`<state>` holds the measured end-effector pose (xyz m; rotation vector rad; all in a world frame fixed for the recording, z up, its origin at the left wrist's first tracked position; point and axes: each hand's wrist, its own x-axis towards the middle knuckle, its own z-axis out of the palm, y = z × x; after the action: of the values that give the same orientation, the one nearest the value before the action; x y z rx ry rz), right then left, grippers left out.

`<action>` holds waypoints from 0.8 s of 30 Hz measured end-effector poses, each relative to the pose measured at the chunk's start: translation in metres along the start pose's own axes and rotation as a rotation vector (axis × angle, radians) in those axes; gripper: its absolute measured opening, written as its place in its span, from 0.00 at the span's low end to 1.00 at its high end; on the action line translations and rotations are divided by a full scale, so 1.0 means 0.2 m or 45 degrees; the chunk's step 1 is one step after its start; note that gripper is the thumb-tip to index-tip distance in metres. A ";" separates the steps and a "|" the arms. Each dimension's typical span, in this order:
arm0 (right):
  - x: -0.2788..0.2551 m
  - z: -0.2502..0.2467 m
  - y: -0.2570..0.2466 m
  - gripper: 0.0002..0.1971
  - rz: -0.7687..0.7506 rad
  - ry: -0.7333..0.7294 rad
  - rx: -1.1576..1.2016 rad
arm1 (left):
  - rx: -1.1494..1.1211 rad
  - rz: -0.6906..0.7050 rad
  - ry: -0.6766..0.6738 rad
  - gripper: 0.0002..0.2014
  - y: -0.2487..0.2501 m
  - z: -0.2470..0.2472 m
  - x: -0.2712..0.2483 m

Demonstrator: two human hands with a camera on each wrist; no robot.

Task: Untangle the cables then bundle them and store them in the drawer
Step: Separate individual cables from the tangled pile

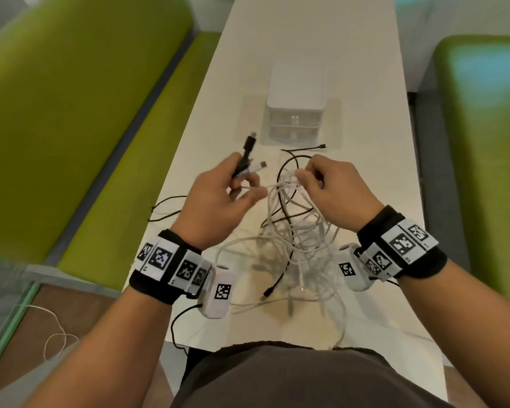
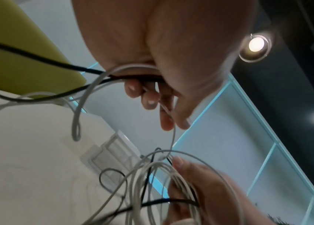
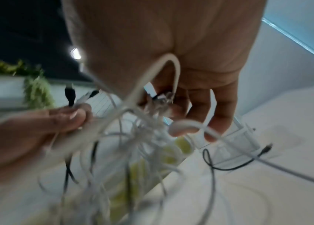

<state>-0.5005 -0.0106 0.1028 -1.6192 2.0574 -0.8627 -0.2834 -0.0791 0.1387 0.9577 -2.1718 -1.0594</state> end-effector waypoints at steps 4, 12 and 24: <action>-0.02 0.04 0.00 0.20 0.053 0.076 -0.072 | 0.077 -0.057 0.015 0.12 -0.02 -0.08 0.04; -0.02 0.03 0.02 0.12 -0.205 0.312 -0.108 | 0.252 -0.125 -0.001 0.11 -0.04 -0.08 0.07; 0.01 -0.01 -0.12 0.08 -0.175 0.020 -0.092 | -0.075 -0.096 -0.161 0.07 0.09 0.13 0.00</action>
<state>-0.4850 -0.0156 0.1198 -1.8154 2.0286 -0.8577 -0.3095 -0.0593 0.1396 0.9765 -2.2069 -1.2431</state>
